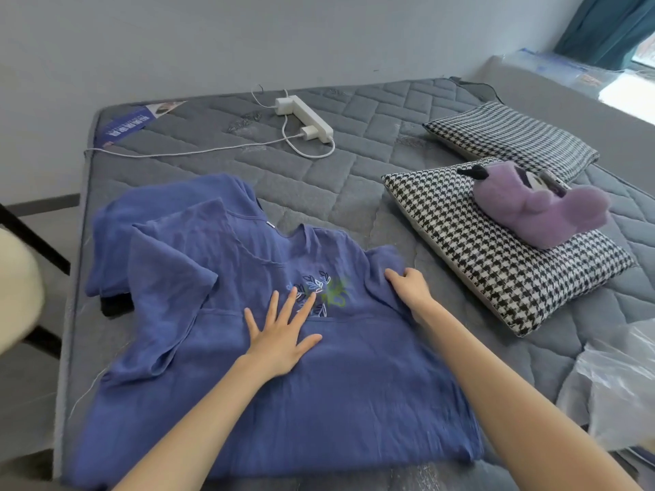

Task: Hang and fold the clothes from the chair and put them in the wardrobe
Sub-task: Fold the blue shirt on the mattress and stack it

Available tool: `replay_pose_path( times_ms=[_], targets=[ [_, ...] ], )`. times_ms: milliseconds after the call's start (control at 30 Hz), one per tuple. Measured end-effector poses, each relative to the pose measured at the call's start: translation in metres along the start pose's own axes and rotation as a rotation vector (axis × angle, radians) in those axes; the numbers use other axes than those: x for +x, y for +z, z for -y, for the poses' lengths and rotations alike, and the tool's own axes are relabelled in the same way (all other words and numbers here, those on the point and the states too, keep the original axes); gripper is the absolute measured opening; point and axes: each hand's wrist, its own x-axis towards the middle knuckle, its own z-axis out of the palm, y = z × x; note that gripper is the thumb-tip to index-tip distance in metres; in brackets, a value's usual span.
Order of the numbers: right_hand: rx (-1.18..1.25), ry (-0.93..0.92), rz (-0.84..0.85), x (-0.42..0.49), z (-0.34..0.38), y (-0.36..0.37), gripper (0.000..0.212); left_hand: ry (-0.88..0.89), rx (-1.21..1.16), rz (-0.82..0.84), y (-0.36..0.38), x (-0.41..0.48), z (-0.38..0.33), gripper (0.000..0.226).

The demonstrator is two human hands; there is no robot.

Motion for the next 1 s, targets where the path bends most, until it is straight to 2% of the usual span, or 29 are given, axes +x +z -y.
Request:
replay_pose_path(
  times_ms=[100,200,267,367,500,567,667,767,833,933,967,1000],
  targets=[
    [0.074,-0.012,-0.143,0.004,-0.006,-0.015,0.032,-0.026,-0.005,-0.022,0.003,0.004,0.002,0.07],
    [0.127,-0.048,-0.234,0.011,-0.016,-0.031,0.02,-0.048,0.001,-0.036,0.003,0.008,-0.001,0.081],
    [0.148,-0.074,-0.249,0.013,-0.02,-0.036,0.014,-0.061,0.012,-0.062,0.005,0.011,-0.002,0.08],
    [0.08,-0.053,-0.216,0.016,-0.027,-0.037,0.018,-0.07,0.018,-0.113,0.004,0.013,-0.003,0.062],
    [-0.054,-0.012,-0.215,0.023,-0.038,-0.035,0.021,-0.056,0.004,-0.137,-0.001,0.013,-0.003,0.058],
    [-0.063,-0.035,-0.257,0.022,-0.035,-0.039,0.03,-0.049,0.006,-0.143,-0.004,0.013,-0.002,0.057],
    [-0.029,-0.085,-0.319,0.017,-0.018,-0.045,0.032,-0.038,-0.032,-0.156,-0.011,0.012,-0.002,0.055],
    [-0.017,-0.243,-0.312,0.002,0.006,-0.036,0.03,-0.018,-0.058,-0.176,-0.018,0.011,-0.005,0.054],
    [-0.09,-0.369,-0.174,-0.017,0.022,-0.022,0.021,-0.008,-0.064,-0.194,-0.021,0.011,-0.007,0.053],
    [-0.067,-0.406,0.333,-0.045,0.036,-0.003,0.027,0.004,-0.071,-0.212,-0.025,0.006,-0.005,0.053],
    [-0.044,-0.396,0.415,-0.048,0.037,-0.001,0.027,0.006,-0.076,-0.213,-0.026,0.005,-0.002,0.053],
    [-0.021,-0.401,0.408,-0.049,0.036,0.001,0.026,0.008,-0.085,-0.214,-0.027,0.003,0.0,0.053]
  ],
)
